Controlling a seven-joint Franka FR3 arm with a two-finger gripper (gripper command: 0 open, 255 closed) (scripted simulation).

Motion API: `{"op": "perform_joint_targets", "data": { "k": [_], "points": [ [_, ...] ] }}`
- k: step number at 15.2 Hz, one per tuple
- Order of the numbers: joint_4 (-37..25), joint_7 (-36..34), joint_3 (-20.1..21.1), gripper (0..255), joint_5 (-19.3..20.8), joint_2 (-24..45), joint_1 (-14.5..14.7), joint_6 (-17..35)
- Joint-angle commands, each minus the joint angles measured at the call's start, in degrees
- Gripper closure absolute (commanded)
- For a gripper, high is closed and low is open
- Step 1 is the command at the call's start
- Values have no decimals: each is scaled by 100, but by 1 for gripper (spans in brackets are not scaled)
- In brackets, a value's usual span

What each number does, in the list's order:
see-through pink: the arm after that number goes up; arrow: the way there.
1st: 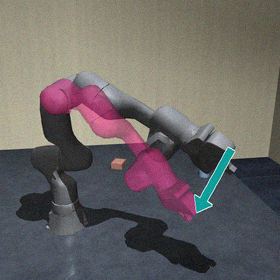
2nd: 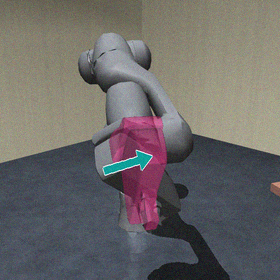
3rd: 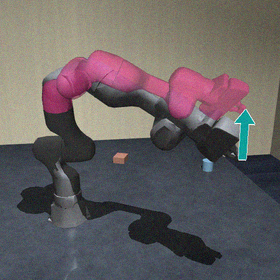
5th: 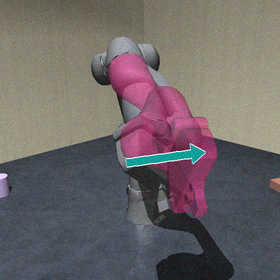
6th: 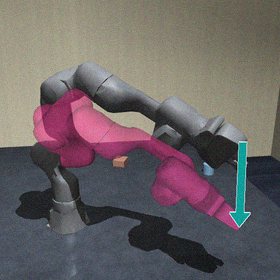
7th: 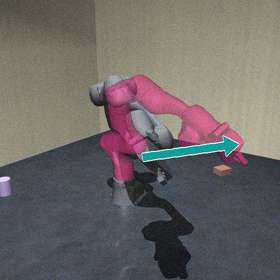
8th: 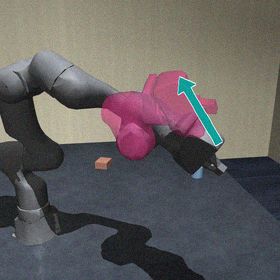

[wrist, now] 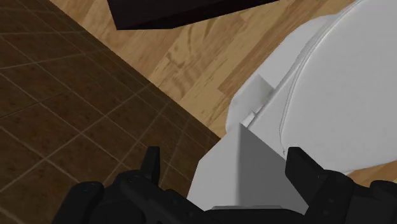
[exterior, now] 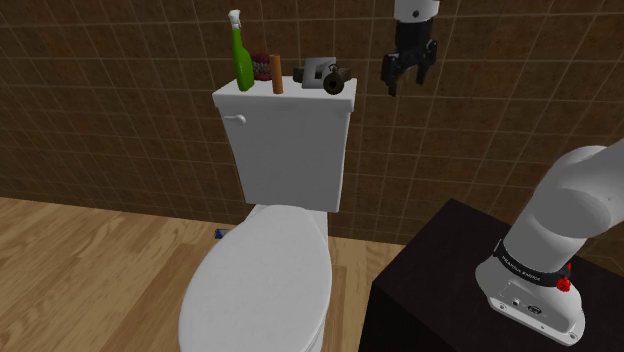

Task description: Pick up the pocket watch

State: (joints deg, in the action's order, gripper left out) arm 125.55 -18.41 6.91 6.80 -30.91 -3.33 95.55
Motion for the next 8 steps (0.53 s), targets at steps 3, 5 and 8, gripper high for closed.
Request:
{"op": "perform_joint_targets", "data": {
  "k": [3, 5, 8],
  "points": [
    [-573, -749, 296, 0, 178, 722, -151, 391],
    [-924, -1110, 424, 0, 319, 1091, -225, 510],
    [-1514, -1652, 600, 0, 583, 1658, -324, 615]
  ]
}}
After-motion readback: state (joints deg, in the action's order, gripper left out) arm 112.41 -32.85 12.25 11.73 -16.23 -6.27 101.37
